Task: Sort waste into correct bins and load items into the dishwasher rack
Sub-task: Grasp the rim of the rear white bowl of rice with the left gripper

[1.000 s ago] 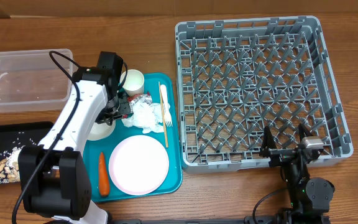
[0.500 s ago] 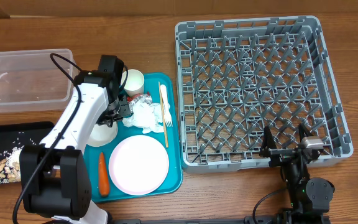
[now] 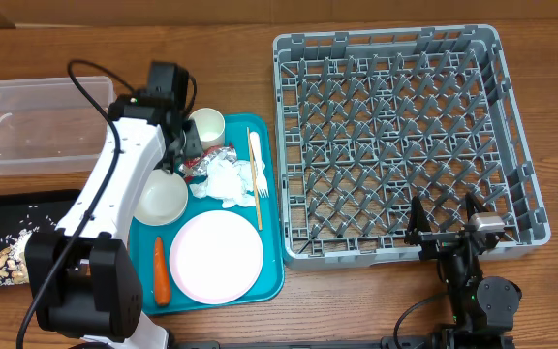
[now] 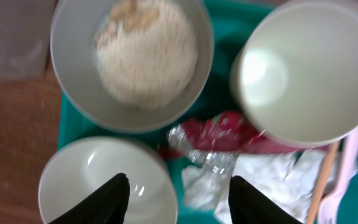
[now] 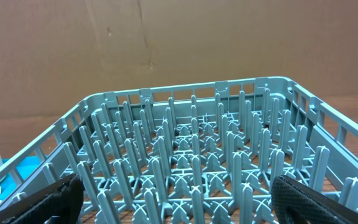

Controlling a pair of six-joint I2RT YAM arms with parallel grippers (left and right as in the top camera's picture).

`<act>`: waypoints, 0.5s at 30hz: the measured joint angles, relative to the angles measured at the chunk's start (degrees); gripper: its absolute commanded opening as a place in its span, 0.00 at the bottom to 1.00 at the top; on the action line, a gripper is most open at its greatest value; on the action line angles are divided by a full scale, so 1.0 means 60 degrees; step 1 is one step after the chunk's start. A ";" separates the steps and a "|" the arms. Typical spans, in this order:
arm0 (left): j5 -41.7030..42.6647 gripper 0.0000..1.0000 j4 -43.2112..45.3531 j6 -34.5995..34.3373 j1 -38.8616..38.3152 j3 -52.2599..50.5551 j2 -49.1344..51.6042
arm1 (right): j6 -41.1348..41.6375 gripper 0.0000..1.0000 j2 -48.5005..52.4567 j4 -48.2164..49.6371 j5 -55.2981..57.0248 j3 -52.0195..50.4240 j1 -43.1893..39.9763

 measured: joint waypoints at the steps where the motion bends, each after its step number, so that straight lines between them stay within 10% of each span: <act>1: -0.0018 0.57 0.0186 0.0113 0.0004 0.0066 0.0000 | 0.0000 1.00 0.0000 -0.0004 0.0000 0.0000 0.0000; 5: -0.0073 0.38 0.0408 0.0590 0.0076 0.0091 0.0025 | -0.0004 1.00 0.0000 0.0000 0.0004 0.0000 0.0000; 15: 0.1086 0.49 0.0710 0.2517 0.0878 0.0091 0.1064 | 0.0004 1.00 0.0000 -0.0004 0.0000 0.0000 0.0000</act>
